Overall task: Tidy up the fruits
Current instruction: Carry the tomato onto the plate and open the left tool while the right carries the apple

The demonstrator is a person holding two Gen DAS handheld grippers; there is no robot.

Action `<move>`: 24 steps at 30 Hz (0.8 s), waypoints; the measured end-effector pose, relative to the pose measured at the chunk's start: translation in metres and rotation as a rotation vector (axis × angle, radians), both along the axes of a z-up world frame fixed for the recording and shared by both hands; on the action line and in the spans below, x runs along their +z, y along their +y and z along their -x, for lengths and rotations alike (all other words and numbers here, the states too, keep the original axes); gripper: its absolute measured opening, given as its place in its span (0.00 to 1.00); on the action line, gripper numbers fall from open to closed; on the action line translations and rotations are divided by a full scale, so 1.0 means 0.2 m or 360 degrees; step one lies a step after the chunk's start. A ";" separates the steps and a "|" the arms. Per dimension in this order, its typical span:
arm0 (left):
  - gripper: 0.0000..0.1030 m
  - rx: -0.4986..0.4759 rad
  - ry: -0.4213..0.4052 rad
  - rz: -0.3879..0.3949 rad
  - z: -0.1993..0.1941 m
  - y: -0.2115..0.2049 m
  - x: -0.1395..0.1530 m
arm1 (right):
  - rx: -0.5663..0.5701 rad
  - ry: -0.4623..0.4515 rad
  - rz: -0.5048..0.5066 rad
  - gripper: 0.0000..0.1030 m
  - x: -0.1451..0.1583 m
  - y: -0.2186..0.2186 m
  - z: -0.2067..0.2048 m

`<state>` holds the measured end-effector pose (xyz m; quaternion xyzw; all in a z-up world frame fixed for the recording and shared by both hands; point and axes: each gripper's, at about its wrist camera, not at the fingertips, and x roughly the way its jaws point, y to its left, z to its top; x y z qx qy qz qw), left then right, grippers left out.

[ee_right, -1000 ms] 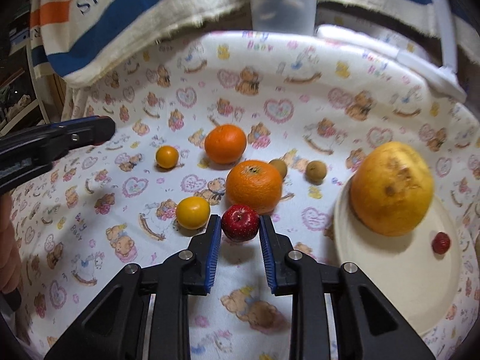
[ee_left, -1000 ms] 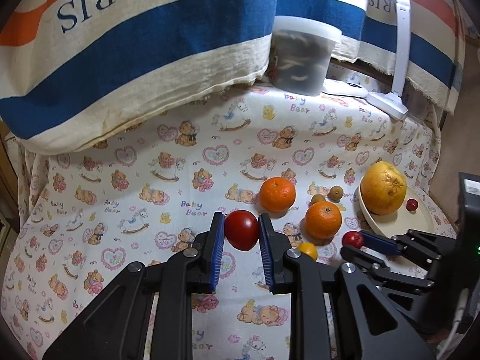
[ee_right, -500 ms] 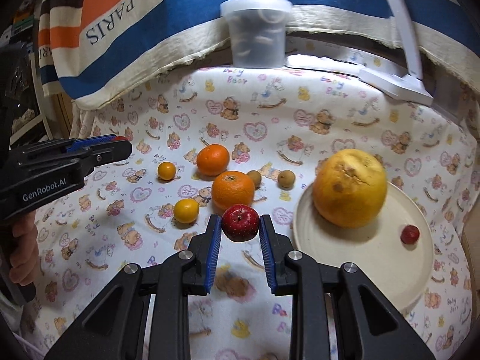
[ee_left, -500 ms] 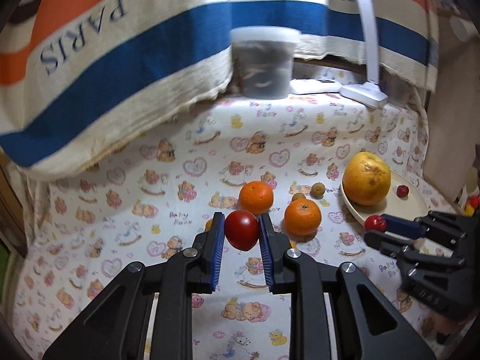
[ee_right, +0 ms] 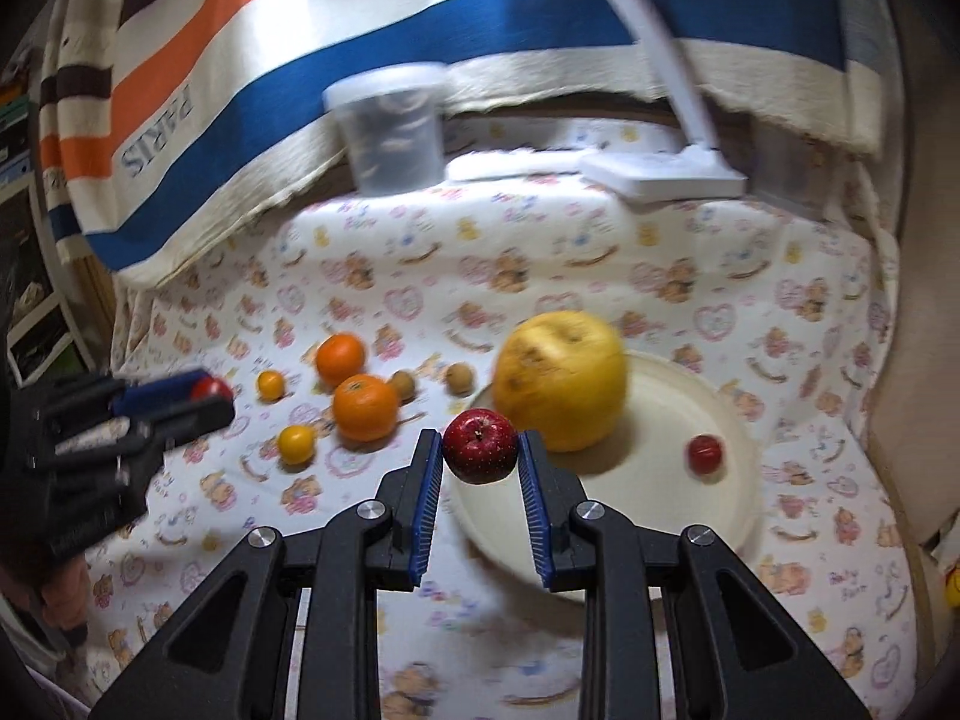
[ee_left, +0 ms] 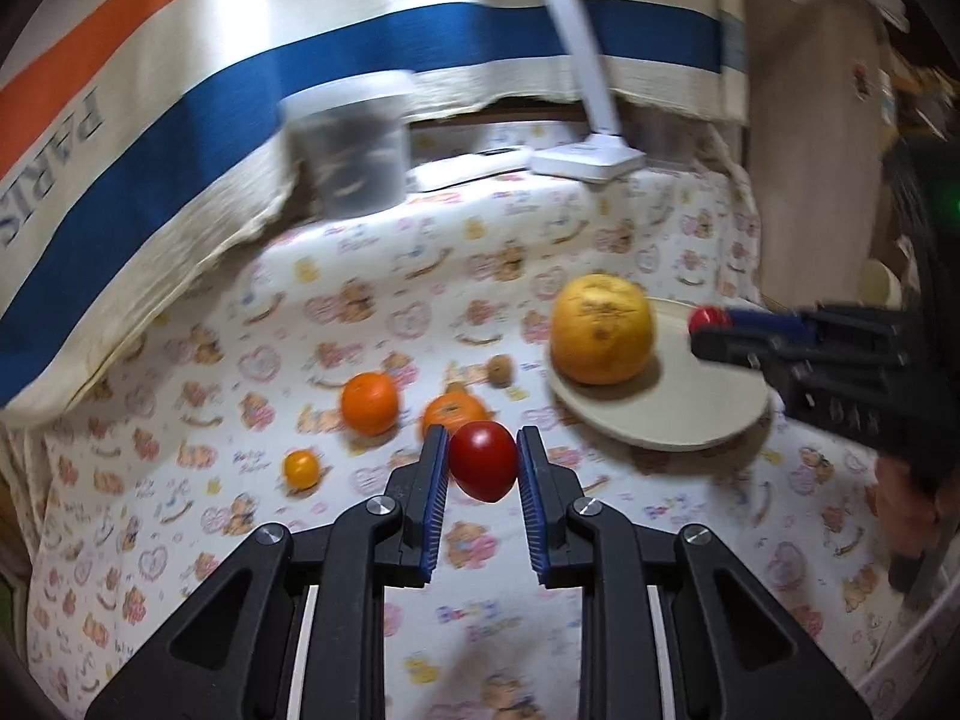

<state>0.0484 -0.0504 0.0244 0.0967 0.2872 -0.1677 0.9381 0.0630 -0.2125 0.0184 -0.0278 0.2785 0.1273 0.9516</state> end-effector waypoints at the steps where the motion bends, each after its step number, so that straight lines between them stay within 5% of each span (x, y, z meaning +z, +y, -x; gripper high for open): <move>1: 0.21 -0.0019 0.0010 0.0002 0.00 -0.02 0.01 | -0.0020 -0.0016 -0.0006 0.26 0.01 -0.03 0.00; 7: 0.21 -0.0119 0.0156 0.0085 -0.11 -0.18 0.01 | -0.0130 -0.0037 -0.0128 0.26 0.04 -0.24 -0.05; 11: 0.21 -0.0150 0.0271 0.0105 -0.23 -0.29 -0.04 | -0.0213 0.0084 -0.0269 0.26 -0.02 -0.38 -0.12; 15: 0.21 -0.0183 0.0419 0.0198 -0.33 -0.36 -0.12 | -0.0301 0.0160 -0.0205 0.26 -0.07 -0.44 -0.16; 24: 0.21 -0.0184 0.0421 0.0120 -0.41 -0.46 -0.21 | -0.0306 0.0316 -0.0130 0.26 -0.20 -0.43 -0.25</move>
